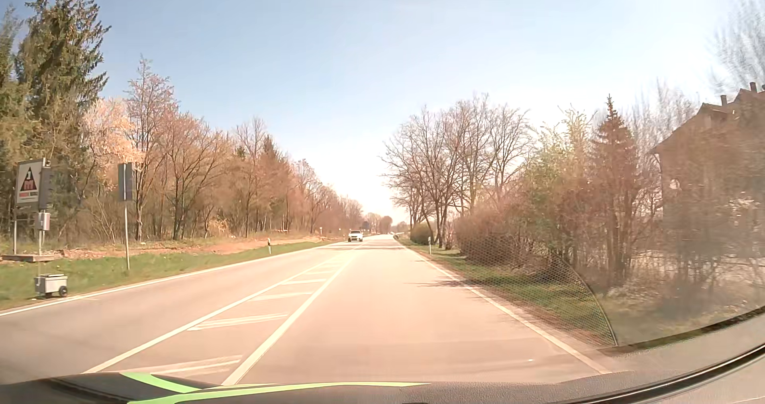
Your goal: Follow the waypoints while adhering to traffic rules and regulations
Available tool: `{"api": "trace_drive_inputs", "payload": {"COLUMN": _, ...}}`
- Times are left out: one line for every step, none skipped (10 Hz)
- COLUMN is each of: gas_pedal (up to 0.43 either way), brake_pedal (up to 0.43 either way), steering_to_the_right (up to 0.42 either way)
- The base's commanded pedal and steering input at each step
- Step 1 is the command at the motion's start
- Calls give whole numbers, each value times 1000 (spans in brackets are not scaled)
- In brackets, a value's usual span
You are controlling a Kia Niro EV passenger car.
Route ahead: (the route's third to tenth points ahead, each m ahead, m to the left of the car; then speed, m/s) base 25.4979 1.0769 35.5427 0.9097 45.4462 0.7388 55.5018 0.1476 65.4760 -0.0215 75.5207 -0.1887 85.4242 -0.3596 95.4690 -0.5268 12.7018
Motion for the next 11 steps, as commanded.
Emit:
{"api": "trace_drive_inputs", "payload": {"gas_pedal": 138, "brake_pedal": 0, "steering_to_the_right": 1}}
{"api": "trace_drive_inputs", "payload": {"gas_pedal": 138, "brake_pedal": 0, "steering_to_the_right": 1}}
{"api": "trace_drive_inputs", "payload": {"gas_pedal": 138, "brake_pedal": 0, "steering_to_the_right": 1}}
{"api": "trace_drive_inputs", "payload": {"gas_pedal": 138, "brake_pedal": 0, "steering_to_the_right": 1}}
{"api": "trace_drive_inputs", "payload": {"gas_pedal": 138, "brake_pedal": 0, "steering_to_the_right": 1}}
{"api": "trace_drive_inputs", "payload": {"gas_pedal": 138, "brake_pedal": 0, "steering_to_the_right": 1}}
{"api": "trace_drive_inputs", "payload": {"gas_pedal": 138, "brake_pedal": 0, "steering_to_the_right": 1}}
{"api": "trace_drive_inputs", "payload": {"gas_pedal": 138, "brake_pedal": 0, "steering_to_the_right": 0}}
{"api": "trace_drive_inputs", "payload": {"gas_pedal": 138, "brake_pedal": 0, "steering_to_the_right": 0}}
{"api": "trace_drive_inputs", "payload": {"gas_pedal": 138, "brake_pedal": 0, "steering_to_the_right": 0}}
{"api": "trace_drive_inputs", "payload": {"gas_pedal": 138, "brake_pedal": 0, "steering_to_the_right": 0}}
